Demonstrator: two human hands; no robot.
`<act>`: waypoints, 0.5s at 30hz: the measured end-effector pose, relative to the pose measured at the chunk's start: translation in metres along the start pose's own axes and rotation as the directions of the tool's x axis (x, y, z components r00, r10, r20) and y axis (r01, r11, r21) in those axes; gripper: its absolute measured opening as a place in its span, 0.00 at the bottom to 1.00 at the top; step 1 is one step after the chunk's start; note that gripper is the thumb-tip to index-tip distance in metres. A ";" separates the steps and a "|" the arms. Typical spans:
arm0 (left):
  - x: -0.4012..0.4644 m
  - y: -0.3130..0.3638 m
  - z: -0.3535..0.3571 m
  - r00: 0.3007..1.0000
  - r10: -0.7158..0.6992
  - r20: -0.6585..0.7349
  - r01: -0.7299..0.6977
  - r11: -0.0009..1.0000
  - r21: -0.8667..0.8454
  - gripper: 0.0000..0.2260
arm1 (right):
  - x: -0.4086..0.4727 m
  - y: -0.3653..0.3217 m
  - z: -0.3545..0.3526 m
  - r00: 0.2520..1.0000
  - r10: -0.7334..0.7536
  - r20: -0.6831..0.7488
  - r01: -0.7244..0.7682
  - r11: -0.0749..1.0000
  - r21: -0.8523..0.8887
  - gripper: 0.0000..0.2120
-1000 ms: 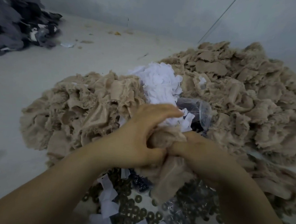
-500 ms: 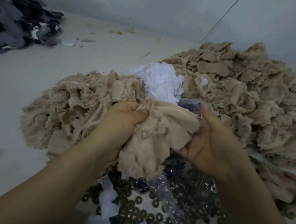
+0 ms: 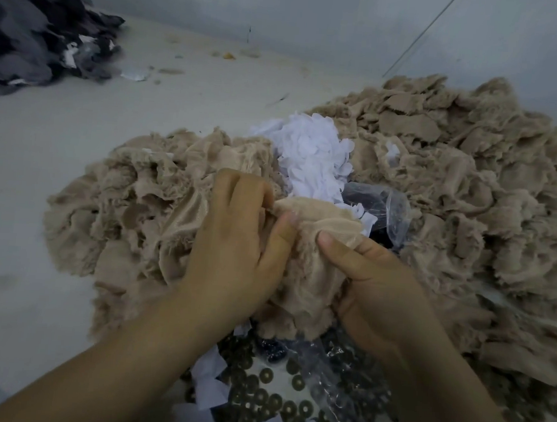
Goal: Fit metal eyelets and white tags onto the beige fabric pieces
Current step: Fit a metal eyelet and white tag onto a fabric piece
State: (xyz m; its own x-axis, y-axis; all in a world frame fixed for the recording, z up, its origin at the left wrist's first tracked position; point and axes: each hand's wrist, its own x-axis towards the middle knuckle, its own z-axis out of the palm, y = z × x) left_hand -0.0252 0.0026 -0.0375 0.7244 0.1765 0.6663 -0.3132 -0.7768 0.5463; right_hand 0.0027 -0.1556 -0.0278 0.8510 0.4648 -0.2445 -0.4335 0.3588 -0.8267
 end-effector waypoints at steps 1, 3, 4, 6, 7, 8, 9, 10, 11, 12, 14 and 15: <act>0.000 0.002 0.000 1.000 -0.012 0.020 0.012 1.000 -0.014 0.13 | -0.001 0.000 0.001 1.000 -0.006 0.003 0.006 1.000 0.006 0.16; 0.000 0.006 0.003 0.990 -0.053 0.130 0.054 0.999 0.001 0.19 | -0.002 0.001 0.002 1.000 -0.008 0.009 0.008 1.000 0.023 0.17; -0.001 0.008 0.005 0.982 -0.071 0.174 0.074 0.997 -0.006 0.20 | -0.003 0.002 0.003 1.000 -0.010 0.007 0.010 0.999 0.035 0.17; -0.004 0.009 0.009 0.975 -0.110 0.195 0.131 0.986 -0.100 0.18 | -0.003 0.003 0.005 1.000 -0.014 -0.009 0.014 0.998 0.060 0.18; -0.004 0.009 0.010 0.969 -0.151 0.195 0.186 0.966 -0.177 0.16 | -0.003 0.003 0.006 1.000 -0.012 -0.018 0.013 0.997 0.078 0.18; -0.004 0.008 0.011 0.960 -0.201 0.197 0.247 0.937 -0.246 0.14 | -0.003 0.003 0.006 1.000 -0.008 -0.024 0.010 0.995 0.101 0.18; -0.003 0.008 0.011 0.948 -0.248 0.198 0.299 0.907 -0.296 0.14 | -0.003 0.004 0.006 1.000 0.001 -0.024 0.002 0.992 0.123 0.19; -0.003 0.008 0.011 0.935 -0.292 0.201 0.346 0.875 -0.338 0.13 | -0.003 0.004 0.007 1.000 0.013 -0.017 -0.011 0.990 0.139 0.19; -0.002 0.009 0.011 0.918 -0.337 0.211 0.395 0.836 -0.381 0.13 | -0.003 0.005 0.007 1.000 0.026 -0.007 -0.025 0.989 0.148 0.20; -0.001 0.009 0.012 0.897 -0.377 0.229 0.441 0.791 -0.423 0.13 | -0.002 0.005 0.008 0.999 0.036 -0.003 -0.035 0.987 0.155 0.20; -0.001 0.009 0.011 0.866 -0.425 0.264 0.500 0.712 -0.493 0.13 | -0.001 0.007 0.008 0.999 0.043 -0.012 -0.040 0.986 0.162 0.20; -0.001 0.009 0.012 0.856 -0.435 0.278 0.515 0.684 -0.517 0.13 | -0.001 0.007 0.007 0.999 0.046 -0.018 -0.043 0.986 0.162 0.21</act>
State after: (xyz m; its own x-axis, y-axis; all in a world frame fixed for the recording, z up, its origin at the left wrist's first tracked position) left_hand -0.0213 -0.0112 -0.0390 0.9274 0.3211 0.1918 -0.1584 -0.1275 0.9791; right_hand -0.0034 -0.1478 -0.0297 0.8353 0.4660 -0.2918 -0.5117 0.4646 -0.7227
